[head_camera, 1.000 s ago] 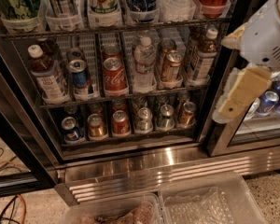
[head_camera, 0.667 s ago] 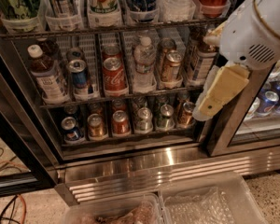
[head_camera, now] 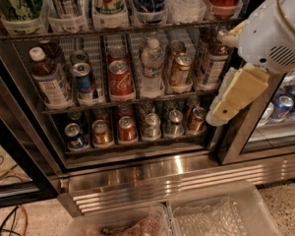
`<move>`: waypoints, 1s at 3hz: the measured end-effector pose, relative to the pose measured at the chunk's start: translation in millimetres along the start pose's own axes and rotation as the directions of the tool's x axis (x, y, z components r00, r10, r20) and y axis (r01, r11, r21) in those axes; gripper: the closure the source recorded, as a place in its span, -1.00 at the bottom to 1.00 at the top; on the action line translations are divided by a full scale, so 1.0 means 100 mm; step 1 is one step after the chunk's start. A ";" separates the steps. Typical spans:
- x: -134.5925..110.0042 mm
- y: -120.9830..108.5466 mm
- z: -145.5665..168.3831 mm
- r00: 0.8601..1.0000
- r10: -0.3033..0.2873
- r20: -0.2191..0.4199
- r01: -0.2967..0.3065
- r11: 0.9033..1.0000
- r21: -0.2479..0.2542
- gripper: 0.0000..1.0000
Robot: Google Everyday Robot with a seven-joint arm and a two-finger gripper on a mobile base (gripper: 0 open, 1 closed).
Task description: Pick 7up can from top shelf of fridge
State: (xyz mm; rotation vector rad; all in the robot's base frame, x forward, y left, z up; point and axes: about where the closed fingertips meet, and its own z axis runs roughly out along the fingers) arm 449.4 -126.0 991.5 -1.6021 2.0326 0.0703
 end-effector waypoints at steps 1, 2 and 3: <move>-0.19 -0.01 0.03 0.996 0.016 0.082 -0.019 0.999 0.031 -1.00; -0.49 -0.04 0.13 0.982 0.026 0.186 -0.037 0.998 0.056 -1.00; -0.79 -0.04 0.27 0.958 0.042 0.282 -0.061 0.997 0.058 -1.00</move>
Offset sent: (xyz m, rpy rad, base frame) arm 0.0328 0.0803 0.0177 0.3073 -0.1546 0.0008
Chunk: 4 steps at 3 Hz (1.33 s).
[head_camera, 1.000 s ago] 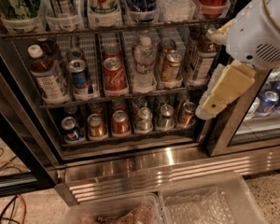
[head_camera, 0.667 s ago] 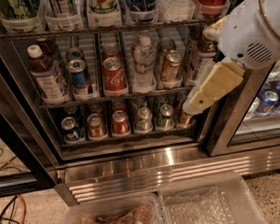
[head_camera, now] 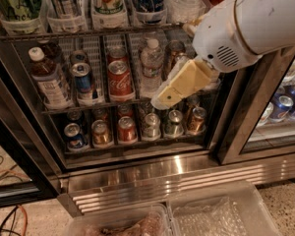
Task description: Pick 7up can from top shelf of fridge
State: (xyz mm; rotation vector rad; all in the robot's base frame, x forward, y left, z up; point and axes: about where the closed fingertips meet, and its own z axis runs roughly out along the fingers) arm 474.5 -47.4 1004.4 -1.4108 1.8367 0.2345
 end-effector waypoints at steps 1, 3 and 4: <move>-0.37 0.21 0.29 0.998 -0.052 0.034 0.054 0.997 -0.049 -1.00; -0.46 0.23 0.24 0.997 -0.054 0.060 0.056 0.998 -0.031 -1.00; -0.54 0.18 0.33 0.995 -0.001 0.104 0.001 1.000 0.009 -1.00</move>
Offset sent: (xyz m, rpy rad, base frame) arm -0.0024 0.0455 -0.0006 0.0082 -0.0051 0.0694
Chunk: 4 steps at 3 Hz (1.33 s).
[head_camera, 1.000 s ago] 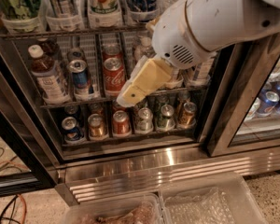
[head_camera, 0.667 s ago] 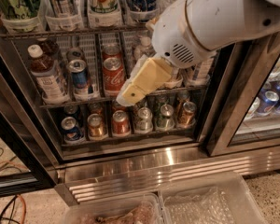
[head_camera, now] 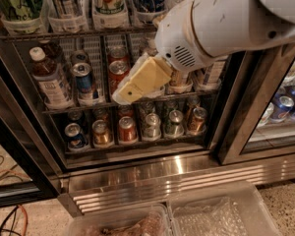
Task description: Pick 7up can from top shelf of fridge
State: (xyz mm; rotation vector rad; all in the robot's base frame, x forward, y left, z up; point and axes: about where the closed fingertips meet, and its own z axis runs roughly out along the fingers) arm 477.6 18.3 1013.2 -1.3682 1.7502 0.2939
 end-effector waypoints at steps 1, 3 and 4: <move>-0.07 -0.11 0.19 0.995 0.073 0.069 -0.077 0.996 0.052 -1.00; -0.29 -0.29 0.37 0.977 0.125 0.173 -0.163 0.960 0.228 -1.00; -0.38 -0.33 0.36 0.964 0.131 0.232 -0.204 0.924 0.325 -1.00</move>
Offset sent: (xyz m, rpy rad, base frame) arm 0.0611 0.0305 0.0034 0.2380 -0.1087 -0.2544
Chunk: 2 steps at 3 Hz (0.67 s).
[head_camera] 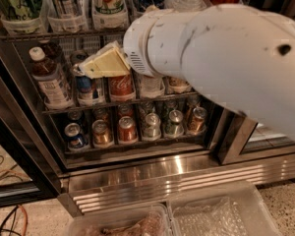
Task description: Pick 7up can from top shelf of fridge
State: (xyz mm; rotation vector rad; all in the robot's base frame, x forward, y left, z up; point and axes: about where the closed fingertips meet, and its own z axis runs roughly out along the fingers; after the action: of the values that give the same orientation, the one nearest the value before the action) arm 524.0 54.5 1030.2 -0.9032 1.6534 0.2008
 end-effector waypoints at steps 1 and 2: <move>-0.04 0.00 0.03 0.997 0.053 0.061 -0.056 0.997 0.055 -1.00; -0.20 0.06 0.26 0.971 0.164 0.176 -0.173 0.984 0.035 -1.00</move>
Offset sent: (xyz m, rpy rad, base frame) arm 0.0343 0.0460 -0.0160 0.4837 0.0421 -0.0306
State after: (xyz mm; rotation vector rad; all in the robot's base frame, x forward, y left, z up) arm 540.0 82.7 1038.5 -0.6878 1.5659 0.3437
